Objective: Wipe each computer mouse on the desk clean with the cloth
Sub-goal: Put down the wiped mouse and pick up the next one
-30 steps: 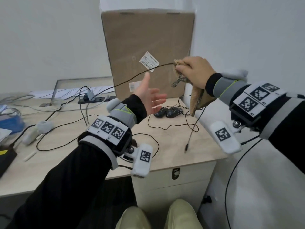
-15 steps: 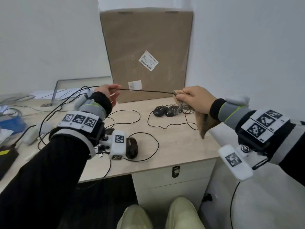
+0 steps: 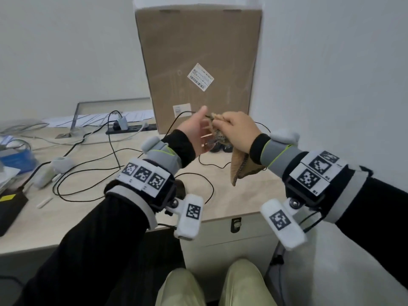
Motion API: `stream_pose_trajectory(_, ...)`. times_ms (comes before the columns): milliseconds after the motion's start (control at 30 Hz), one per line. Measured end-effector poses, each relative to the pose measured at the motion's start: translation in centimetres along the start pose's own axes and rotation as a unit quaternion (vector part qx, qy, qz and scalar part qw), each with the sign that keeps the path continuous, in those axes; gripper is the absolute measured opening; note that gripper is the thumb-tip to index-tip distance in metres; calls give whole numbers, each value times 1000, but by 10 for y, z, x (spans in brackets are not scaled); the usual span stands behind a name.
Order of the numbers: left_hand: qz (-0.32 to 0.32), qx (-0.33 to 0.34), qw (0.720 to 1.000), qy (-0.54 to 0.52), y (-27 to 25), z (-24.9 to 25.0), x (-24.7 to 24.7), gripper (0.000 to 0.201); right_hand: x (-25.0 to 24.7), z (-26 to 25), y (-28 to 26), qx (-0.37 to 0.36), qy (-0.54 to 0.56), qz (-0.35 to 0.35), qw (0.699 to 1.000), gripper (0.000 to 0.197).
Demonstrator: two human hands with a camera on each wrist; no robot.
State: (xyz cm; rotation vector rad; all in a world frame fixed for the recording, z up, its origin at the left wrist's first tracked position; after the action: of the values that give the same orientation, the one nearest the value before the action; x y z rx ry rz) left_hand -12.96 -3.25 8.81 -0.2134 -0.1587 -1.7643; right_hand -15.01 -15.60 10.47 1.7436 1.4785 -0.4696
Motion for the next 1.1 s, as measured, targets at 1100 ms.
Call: stream_pose_trajectory(1100,187,77,979,36,28,0,-104,45,17,43,-14,129,316,-439,832,17)
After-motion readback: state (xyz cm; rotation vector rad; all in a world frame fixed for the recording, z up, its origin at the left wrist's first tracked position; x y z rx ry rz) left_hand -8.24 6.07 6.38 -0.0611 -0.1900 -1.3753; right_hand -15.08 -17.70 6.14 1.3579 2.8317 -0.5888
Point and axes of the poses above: each hand's wrist, its own y-axis towards the middle knuckle, its own x-axis out of the palm, z = x × y, the point moved 2 cm from there along y, towards the middle knuckle, and after that the axes turned 13 degrees about x, right-handed, at the moved point
